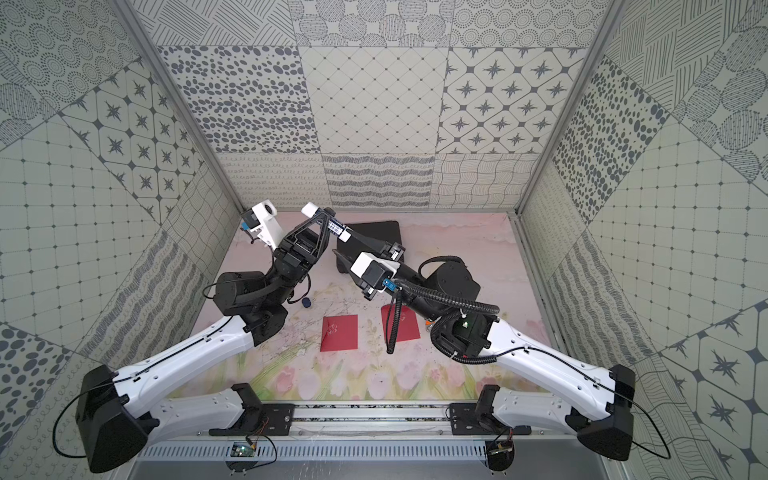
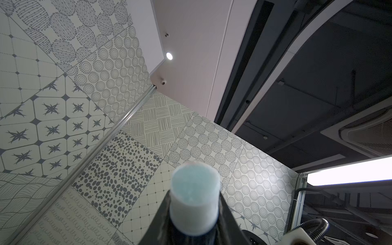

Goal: Seal the envelope with a glue stick
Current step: Unscrew the glue stick.

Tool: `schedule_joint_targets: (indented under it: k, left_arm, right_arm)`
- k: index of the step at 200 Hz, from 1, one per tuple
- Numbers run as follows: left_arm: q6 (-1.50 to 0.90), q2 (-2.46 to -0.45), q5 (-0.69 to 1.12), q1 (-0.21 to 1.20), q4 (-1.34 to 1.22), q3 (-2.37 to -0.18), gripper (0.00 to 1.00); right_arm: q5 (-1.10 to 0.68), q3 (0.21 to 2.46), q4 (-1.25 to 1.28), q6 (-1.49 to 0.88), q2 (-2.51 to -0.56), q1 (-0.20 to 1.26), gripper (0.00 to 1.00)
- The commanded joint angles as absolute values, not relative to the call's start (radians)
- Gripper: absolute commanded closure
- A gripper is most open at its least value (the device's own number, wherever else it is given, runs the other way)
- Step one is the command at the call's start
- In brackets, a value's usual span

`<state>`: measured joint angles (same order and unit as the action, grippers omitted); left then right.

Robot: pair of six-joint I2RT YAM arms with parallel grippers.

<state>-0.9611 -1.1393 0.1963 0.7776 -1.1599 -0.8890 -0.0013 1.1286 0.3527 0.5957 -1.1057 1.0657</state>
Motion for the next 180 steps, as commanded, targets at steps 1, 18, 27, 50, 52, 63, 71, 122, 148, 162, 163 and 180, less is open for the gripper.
schedule_joint_targets:
  k: [1,18,27,50,52,63,71,122,148,162,163,180]
  left_arm:
    - [-0.985,-1.137,0.203,0.777,-1.238,-0.893,1.0]
    - [-0.987,-1.134,0.202,0.776,-1.239,-0.892,1.0]
    - [-0.988,-1.131,0.203,0.777,-1.241,-0.892,1.0]
    - [-0.99,-1.129,0.206,0.776,-1.244,-0.891,1.0]
    - [-0.991,-1.128,0.207,0.776,-1.244,-0.89,1.0]
    - [-0.991,-1.129,0.207,0.776,-1.244,-0.892,1.0]
    - [-0.994,-1.128,0.207,0.775,-1.245,-0.892,1.0]
    - [-1.011,-1.135,0.212,0.776,-1.255,-0.896,1.0]
    - [-1.017,-1.141,0.219,0.776,-1.262,-0.898,1.0]
    - [-1.013,-1.141,0.228,0.776,-1.264,-0.896,1.0]
    - [-1.013,-1.141,0.229,0.776,-1.266,-0.896,1.0]
    - [-0.993,-1.152,0.272,0.776,-1.288,-0.905,1.0]
  right_arm:
    - [0.019,1.158,0.341,0.599,-1.124,1.071,0.6]
    - [0.024,1.164,0.339,0.594,-1.125,1.073,0.64]
    - [0.035,1.166,0.34,0.595,-1.127,1.073,0.65]
    - [0.09,1.172,0.34,0.602,-1.131,1.073,0.62]
    - [0.095,1.172,0.34,0.603,-1.131,1.073,0.61]
    - [0.109,1.172,0.341,0.603,-1.129,1.072,0.59]
    - [0.112,1.173,0.337,0.604,-1.128,1.073,0.59]
    - [0.107,1.175,0.321,0.595,-1.119,1.073,0.69]
    - [0.09,1.179,0.314,0.578,-1.111,1.074,0.77]
    - [0.074,1.18,0.302,0.543,-1.1,1.074,0.78]
    - [0.073,1.18,0.301,0.538,-1.098,1.074,0.78]
    - [0.059,1.172,0.282,0.419,-1.073,1.074,0.78]
